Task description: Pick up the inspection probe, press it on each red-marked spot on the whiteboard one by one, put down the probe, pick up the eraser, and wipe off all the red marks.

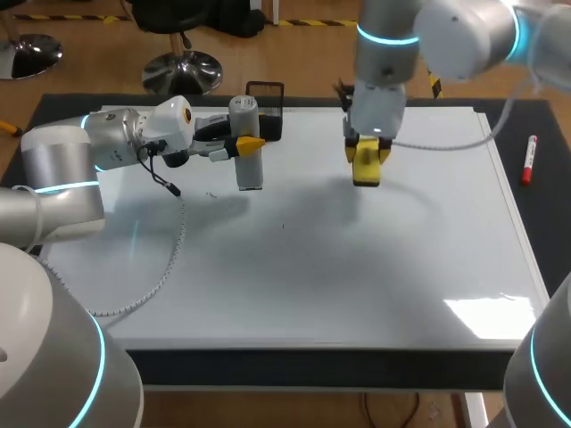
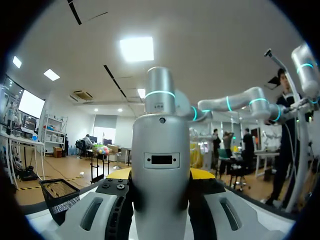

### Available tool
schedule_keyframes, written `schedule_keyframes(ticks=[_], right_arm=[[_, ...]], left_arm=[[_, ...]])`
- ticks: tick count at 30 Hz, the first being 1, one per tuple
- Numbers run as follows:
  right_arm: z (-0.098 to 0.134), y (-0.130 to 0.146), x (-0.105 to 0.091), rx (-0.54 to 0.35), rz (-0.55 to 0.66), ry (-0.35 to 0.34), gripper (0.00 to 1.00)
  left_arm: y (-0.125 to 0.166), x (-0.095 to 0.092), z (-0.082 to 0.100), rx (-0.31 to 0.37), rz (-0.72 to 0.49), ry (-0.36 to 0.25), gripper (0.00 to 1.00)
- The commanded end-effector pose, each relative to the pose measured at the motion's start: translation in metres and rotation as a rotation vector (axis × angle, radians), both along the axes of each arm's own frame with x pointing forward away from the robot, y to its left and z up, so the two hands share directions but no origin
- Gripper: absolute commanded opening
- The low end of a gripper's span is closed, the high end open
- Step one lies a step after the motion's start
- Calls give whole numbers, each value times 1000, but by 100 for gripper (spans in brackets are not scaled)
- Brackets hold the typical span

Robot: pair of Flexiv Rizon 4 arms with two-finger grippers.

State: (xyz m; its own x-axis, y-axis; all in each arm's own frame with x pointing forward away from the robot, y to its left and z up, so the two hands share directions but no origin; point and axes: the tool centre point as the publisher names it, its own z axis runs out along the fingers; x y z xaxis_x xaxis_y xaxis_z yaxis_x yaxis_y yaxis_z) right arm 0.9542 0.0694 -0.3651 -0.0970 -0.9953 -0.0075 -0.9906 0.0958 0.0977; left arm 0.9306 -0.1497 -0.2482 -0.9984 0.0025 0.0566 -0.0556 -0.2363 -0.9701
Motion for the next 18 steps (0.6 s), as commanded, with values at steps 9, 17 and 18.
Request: schedule_keyframes(ticks=[9, 17, 18], right_arm=[[-9, 12, 54, -38, 7, 54, 0], [-15, 11, 81, -36, 12, 50, 0], [-16, 11, 84, -34, 11, 49, 0]], left_arm=[[0, -1, 1, 0, 3, -1, 0], [0, -1, 1, 0, 3, -1, 0], [0, -1, 1, 0, 3, -1, 0]])
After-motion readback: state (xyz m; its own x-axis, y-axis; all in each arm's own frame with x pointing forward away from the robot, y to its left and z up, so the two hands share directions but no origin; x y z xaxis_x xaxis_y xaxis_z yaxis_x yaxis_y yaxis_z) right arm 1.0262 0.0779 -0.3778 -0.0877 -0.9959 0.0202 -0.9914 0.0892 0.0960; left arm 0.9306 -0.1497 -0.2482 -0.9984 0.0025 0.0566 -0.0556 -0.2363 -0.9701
